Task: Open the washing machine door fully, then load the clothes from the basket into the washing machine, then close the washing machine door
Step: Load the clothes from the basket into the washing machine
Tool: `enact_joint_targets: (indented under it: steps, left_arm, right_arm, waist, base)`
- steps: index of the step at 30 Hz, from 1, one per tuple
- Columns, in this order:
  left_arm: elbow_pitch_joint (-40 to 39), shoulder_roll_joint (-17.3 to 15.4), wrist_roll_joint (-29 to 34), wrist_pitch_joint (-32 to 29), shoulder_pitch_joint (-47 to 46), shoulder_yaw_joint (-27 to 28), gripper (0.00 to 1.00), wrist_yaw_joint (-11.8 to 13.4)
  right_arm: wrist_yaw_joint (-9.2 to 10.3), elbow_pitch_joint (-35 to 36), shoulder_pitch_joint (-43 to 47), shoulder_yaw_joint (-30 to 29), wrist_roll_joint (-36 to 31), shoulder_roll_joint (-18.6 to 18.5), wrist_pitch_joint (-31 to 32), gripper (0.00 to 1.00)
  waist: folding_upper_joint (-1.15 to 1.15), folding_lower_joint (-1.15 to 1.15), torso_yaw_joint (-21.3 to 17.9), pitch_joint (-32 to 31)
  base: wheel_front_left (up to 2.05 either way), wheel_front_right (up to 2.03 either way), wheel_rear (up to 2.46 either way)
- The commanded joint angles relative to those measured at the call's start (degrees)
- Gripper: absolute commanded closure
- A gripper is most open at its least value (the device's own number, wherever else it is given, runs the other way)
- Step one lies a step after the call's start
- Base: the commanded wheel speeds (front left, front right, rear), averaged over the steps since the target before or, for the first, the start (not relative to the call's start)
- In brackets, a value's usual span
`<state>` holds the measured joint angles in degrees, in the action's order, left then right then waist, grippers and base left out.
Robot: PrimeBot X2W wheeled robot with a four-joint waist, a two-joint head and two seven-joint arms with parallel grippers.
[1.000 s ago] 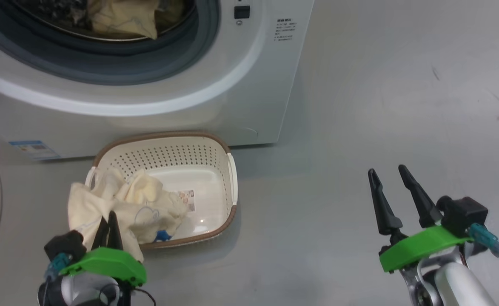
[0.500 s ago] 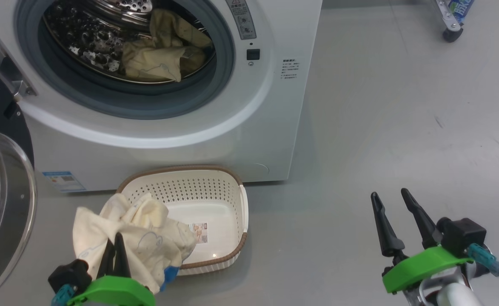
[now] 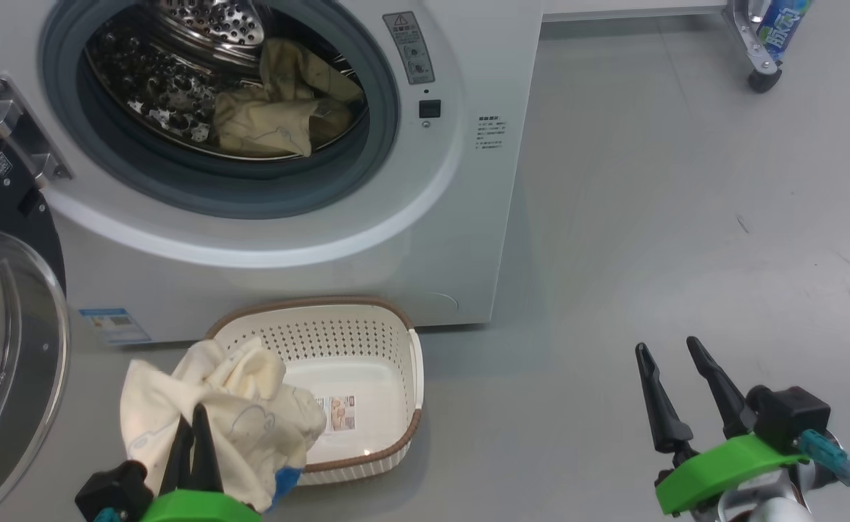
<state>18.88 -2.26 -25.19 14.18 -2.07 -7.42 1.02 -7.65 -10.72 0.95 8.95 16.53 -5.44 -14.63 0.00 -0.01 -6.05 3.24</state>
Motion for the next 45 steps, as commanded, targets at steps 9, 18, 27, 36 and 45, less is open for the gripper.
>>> enact_joint_targets:
  steps: [9, 18, 27, 36, 45]
  left_arm:
    - [-6.8, -0.6, 0.7, 0.8, 1.6, 1.4, 1.0, 1.1]
    - [-9.3, -0.6, 1.3, 0.8, 2.6, 1.0, 1.0, 1.7]
    - [-11.3, -0.6, 2.0, 0.8, 3.0, 0.8, 1.0, 1.9]
    - [-12.6, -0.6, 2.3, 0.8, 3.4, 0.8, 1.0, 2.0]
    - [-12.6, -0.6, 3.1, 0.8, 3.3, 0.1, 1.0, 1.4]
  right_arm:
    - [0.16, 2.0, 0.2, 0.3, -0.8, -1.4, -0.4, 0.0]
    - [0.16, 2.2, 0.5, 0.3, -0.8, -1.3, -0.4, 0.0]
    - [0.16, 2.1, 0.8, -0.2, -0.8, -1.1, -0.4, 0.0]
    - [0.16, 2.3, 0.7, -0.1, -0.8, -0.9, -0.4, 0.0]
    - [0.16, 2.4, 0.7, 0.4, -0.8, -0.9, -0.4, 0.0]
  waist:
    - [0.0, 0.01, 0.0, -2.4]
    - [0.0, 0.01, -0.2, -2.7]
    - [0.0, 0.01, 0.2, -2.9]
    - [0.0, 0.01, 0.5, -3.0]
    - [0.0, 0.01, 0.1, -2.6]
  base:
    - [0.0, 0.0, 0.0]
    - [0.0, 0.0, 0.0]
    - [0.0, 0.0, 0.0]
    - [0.0, 0.0, 0.0]
    - [0.0, 0.0, 0.0]
